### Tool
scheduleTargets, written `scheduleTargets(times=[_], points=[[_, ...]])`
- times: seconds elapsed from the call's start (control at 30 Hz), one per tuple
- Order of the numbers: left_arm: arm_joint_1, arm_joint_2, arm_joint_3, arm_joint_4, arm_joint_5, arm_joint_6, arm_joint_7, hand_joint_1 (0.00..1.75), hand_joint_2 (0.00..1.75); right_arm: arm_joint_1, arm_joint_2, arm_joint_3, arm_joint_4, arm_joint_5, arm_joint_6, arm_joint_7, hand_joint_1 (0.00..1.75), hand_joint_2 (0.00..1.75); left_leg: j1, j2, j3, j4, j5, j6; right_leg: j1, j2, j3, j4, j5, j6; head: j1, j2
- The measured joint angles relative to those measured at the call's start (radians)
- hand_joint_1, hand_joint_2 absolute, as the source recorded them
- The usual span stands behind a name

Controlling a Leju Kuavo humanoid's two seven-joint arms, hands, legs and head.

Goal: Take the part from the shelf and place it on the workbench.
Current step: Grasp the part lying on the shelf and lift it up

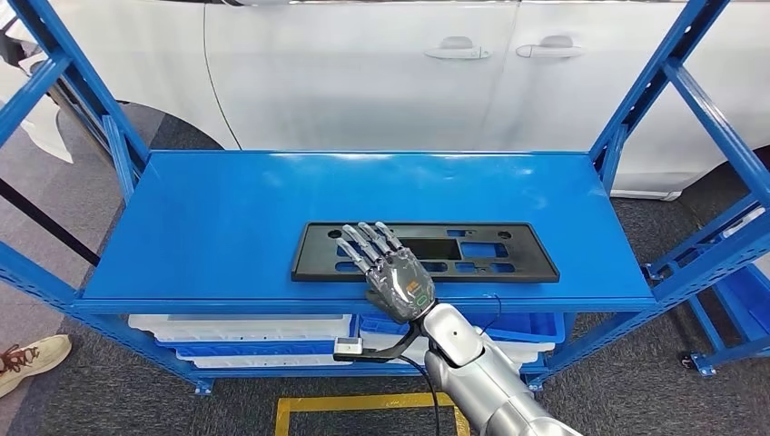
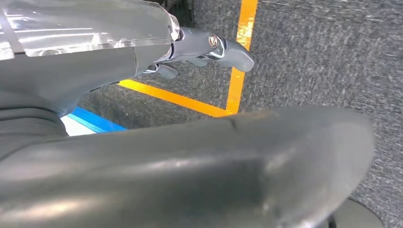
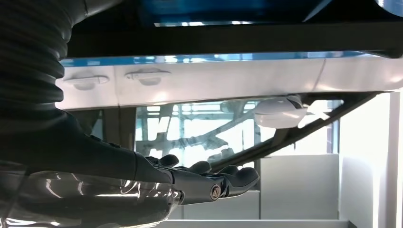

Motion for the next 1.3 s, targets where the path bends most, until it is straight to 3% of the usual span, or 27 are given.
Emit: scheduleTargets(times=[0.03,0.07,0.1,0.17,0.23,0.27,0.4,0.47,0.53,0.6,0.63,0.67,0.73,0.8,0.93,1.0,1.07,1.1,1.13,1.17,1.23,1.3], points=[[0.000,0.000,0.000,0.000,0.000,0.000,-0.001,0.00,0.00,-0.004,0.000,-0.002,0.012,0.012,0.000,0.018,0.00,1.75,-0.001,0.000,-0.001,0.001,0.000,0.001,0.000,0.000,-0.031,0.061,-0.020,0.001,0.000,0.000],[0.001,0.000,-0.001,0.000,0.000,0.000,-0.002,0.00,0.00,-0.008,0.000,-0.004,0.027,0.029,0.000,0.041,0.00,1.75,-0.002,0.000,-0.001,0.001,0.000,0.001,0.000,0.000,-0.047,0.092,-0.021,0.000,0.000,0.000],[0.001,0.000,-0.002,0.000,0.000,0.000,-0.002,0.00,0.00,-0.016,0.000,-0.005,0.043,0.049,0.000,0.066,0.00,1.75,-0.003,0.000,-0.001,0.002,0.000,0.001,0.000,0.000,-0.042,0.079,-0.002,-0.002,0.000,0.000],[0.000,0.000,-0.004,0.000,0.000,-0.001,-0.002,0.00,0.00,-0.043,0.002,-0.005,0.080,0.089,0.000,0.126,0.00,1.75,-0.005,-0.001,0.002,0.003,-0.001,0.000,0.002,0.000,0.015,-0.044,0.070,-0.012,0.000,0.000],[-0.002,-0.001,-0.005,0.001,0.000,-0.003,-0.003,0.00,0.00,-0.073,0.003,0.000,0.110,0.111,0.000,0.180,0.00,1.75,-0.010,-0.002,0.001,0.005,-0.003,-0.004,0.006,-0.001,0.073,-0.166,0.112,-0.022,0.000,0.000],[-0.002,-0.002,-0.005,0.001,0.000,-0.004,-0.003,0.00,0.00,-0.083,0.003,0.005,0.123,0.116,0.000,0.202,0.00,1.75,-0.011,-0.002,0.000,0.006,-0.003,-0.008,0.008,-0.001,0.083,-0.191,0.116,-0.024,0.000,0.000],[-0.004,-0.001,-0.006,0.001,0.000,-0.006,-0.006,0.00,0.00,-0.111,0.003,0.049,0.167,0.109,0.000,0.283,0.00,1.75,-0.010,-0.001,-0.002,0.009,-0.006,-0.023,0.006,0.000,0.085,-0.202,0.120,-0.034,0.000,0.000],[-0.004,0.001,-0.006,0.002,0.000,-0.006,-0.007,0.00,0.00,-0.131,0.002,0.096,0.194,0.090,0.000,0.327,0.00,1.75,-0.008,-0.001,-0.025,0.065,-0.044,-0.033,0.000,-0.001,0.088,-0.209,0.124,-0.043,0.000,0.000],[-0.004,0.001,-0.006,0.002,0.000,-0.006,-0.008,0.00,0.00,-0.147,0.001,0.133,0.222,0.086,-0.001,0.348,0.00,1.75,-0.002,-0.001,-0.085,0.195,-0.108,-0.042,0.000,-0.002,0.088,-0.209,0.125,-0.047,0.000,0.000],[-0.002,0.001,-0.006,0.002,0.000,-0.006,-0.008,0.00,0.00,-0.155,0.000,0.146,0.246,0.100,-0.005,0.361,0.04,1.75,0.003,-0.001,-0.133,0.293,-0.136,-0.050,0.000,-0.002,0.088,-0.209,0.124,-0.047,0.000,0.000],[-0.002,0.001,-0.006,0.002,0.000,-0.006,-0.008,0.00,0.00,-0.159,0.000,0.148,0.256,0.108,-0.007,0.370,0.46,1.75,0.005,-0.001,-0.132,0.289,-0.122,-0.052,-0.001,-0.002,0.089,-0.208,0.124,-0.046,0.000,0.000],[-0.002,0.001,-0.006,0.002,0.000,-0.006,-0.009,0.00,0.00,-0.165,-0.001,0.150,0.266,0.114,-0.008,0.382,0.89,1.75,0.008,0.000,-0.111,0.245,-0.091,-0.053,-0.002,-0.002,0.091,-0.207,0.122,-0.044,0.000,0.000],[-0.003,0.002,-0.006,0.002,0.000,-0.006,-0.010,0.00,0.00,-0.183,-0.001,0.154,0.300,0.118,-0.008,0.408,1.69,1.75,0.010,0.001,-0.042,0.101,-0.026,-0.052,0.000,0.000,0.093,-0.203,0.118,-0.036,0.000,0.000],[-0.005,0.002,-0.007,0.002,0.000,-0.008,-0.011,0.00,0.00,-0.201,-0.002,0.156,0.338,0.118,-0.008,0.424,1.69,1.75,0.009,0.000,-0.005,0.020,-0.004,-0.042,0.003,0.001,0.090,-0.198,0.115,-0.025,0.000,0.000],[-0.004,0.002,-0.010,0.003,0.000,-0.011,-0.012,0.00,0.00,-0.220,-0.007,0.156,0.390,0.118,-0.008,0.428,1.72,1.75,0.007,-0.001,-0.004,0.009,0.000,-0.016,0.000,0.001,0.083,-0.183,0.103,-0.003,0.000,0.000],[-0.005,0.002,-0.012,0.003,0.000,-0.012,-0.012,0.00,0.00,-0.225,-0.009,0.156,0.408,0.118,-0.008,0.429,1.75,1.75,0.007,0.001,-0.005,0.005,0.004,-0.006,-0.003,0.000,0.045,-0.099,0.051,0.006,0.000,0.000],[-0.005,0.002,-0.013,0.002,0.000,-0.012,-0.012,0.00,0.00,-0.227,-0.011,0.156,0.422,0.117,-0.008,0.430,1.75,1.75,0.005,0.002,-0.008,0.005,0.005,-0.001,-0.004,-0.001,-0.019,0.034,-0.011,0.010,0.000,0.000],[-0.005,0.002,-0.013,0.002,0.000,-0.012,-0.012,0.00,0.00,-0.227,-0.012,0.156,0.429,0.116,-0.008,0.430,1.75,1.75,0.004,0.002,-0.009,0.005,0.005,0.000,-0.004,-0.001,-0.042,0.083,-0.025,0.010,0.000,0.000],[-0.004,0.003,-0.013,0.002,0.000,-0.012,-0.012,0.00,0.00,-0.228,-0.013,0.156,0.435,0.116,-0.008,0.430,1.75,1.75,0.003,0.002,-0.008,0.005,0.005,0.000,-0.004,-0.001,-0.048,0.094,-0.018,0.009,0.000,0.000],[-0.004,0.003,-0.013,0.002,0.000,-0.013,-0.012,0.00,0.00,-0.228,-0.015,0.156,0.441,0.116,-0.008,0.430,1.75,1.75,0.002,0.001,-0.007,0.006,0.005,0.000,-0.004,-0.001,-0.034,0.067,0.007,0.006,0.000,0.000],[-0.005,0.002,-0.013,0.003,0.000,-0.015,-0.013,0.00,0.00,-0.233,-0.016,0.154,0.447,0.116,-0.009,0.430,1.75,1.75,0.000,0.000,-0.004,0.006,0.005,-0.001,-0.001,-0.001,0.037,-0.076,0.077,-0.007,0.000,0.000],[-0.006,0.001,-0.013,0.003,0.000,-0.022,-0.019,0.00,0.00,-0.240,-0.016,0.149,0.453,0.116,-0.009,0.431,1.75,1.75,-0.003,-0.001,-0.005,0.008,0.005,-0.007,0.005,-0.001,0.086,-0.179,0.110,-0.017,0.000,0.000]])
